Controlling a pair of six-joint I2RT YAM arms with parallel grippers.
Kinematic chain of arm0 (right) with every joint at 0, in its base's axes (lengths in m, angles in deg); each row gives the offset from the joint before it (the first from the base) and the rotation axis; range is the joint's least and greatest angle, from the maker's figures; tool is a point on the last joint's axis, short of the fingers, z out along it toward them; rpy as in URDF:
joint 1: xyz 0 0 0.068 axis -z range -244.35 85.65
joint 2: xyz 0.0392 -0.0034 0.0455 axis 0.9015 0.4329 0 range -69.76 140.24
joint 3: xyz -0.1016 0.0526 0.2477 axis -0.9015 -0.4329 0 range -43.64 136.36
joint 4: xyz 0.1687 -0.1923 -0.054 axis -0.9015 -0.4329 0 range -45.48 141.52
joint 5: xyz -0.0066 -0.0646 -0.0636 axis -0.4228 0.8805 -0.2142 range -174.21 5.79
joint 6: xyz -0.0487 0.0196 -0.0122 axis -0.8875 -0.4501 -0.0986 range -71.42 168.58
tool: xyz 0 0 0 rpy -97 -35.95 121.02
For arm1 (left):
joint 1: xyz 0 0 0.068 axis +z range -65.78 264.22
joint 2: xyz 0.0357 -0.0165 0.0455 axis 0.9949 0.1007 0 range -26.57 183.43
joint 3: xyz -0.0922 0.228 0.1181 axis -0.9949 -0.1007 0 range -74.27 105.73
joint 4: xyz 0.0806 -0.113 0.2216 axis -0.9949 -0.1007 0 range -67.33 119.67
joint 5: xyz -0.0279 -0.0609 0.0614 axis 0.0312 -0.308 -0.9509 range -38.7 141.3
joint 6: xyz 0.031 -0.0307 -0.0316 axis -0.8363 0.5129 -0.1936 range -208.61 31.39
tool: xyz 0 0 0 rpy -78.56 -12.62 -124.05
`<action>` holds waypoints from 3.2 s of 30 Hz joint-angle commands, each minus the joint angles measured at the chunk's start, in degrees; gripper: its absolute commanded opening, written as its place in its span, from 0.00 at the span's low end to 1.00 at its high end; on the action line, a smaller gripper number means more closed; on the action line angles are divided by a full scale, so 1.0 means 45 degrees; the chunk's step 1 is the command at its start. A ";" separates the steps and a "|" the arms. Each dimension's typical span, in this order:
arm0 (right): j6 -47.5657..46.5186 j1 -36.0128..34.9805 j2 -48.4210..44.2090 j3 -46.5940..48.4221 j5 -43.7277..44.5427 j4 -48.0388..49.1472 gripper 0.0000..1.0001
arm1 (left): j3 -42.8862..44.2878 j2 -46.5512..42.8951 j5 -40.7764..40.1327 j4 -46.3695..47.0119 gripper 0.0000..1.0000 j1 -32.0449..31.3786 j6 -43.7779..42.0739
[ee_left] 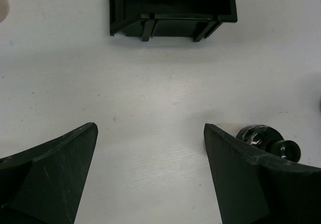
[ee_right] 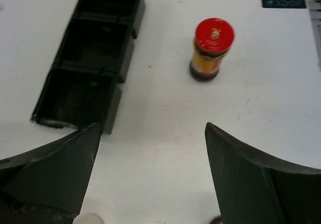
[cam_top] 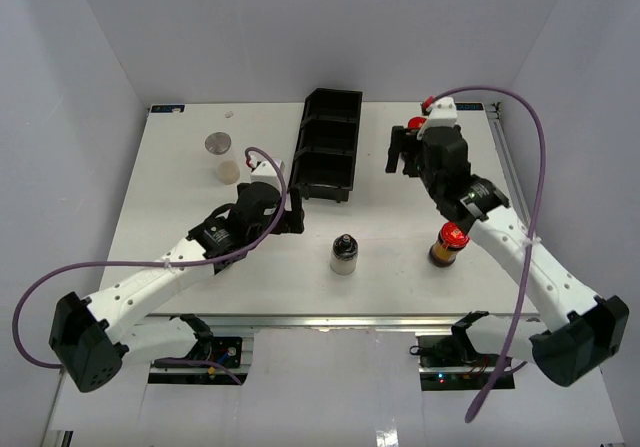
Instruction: Organize the condiment bottles
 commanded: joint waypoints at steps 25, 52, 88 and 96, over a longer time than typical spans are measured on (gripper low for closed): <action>-0.0654 0.4378 1.0076 0.8598 -0.1647 -0.0753 0.94 | -0.1650 -0.0233 0.2007 0.2179 0.98 0.0235 0.1192; -0.1321 0.4518 1.1535 0.8440 -0.2257 -0.1357 1.00 | -0.1444 -0.0100 0.1749 0.1980 0.98 0.0235 0.1336; -0.2487 0.2622 0.9071 0.9593 -0.3143 0.0647 0.08 | 0.0043 -0.0799 0.1933 0.0158 0.98 0.0254 0.1258; -0.2509 0.1343 0.9024 0.9931 -0.4345 0.3007 0.08 | 0.0788 -0.1763 0.1401 -0.1021 0.98 0.0274 0.1180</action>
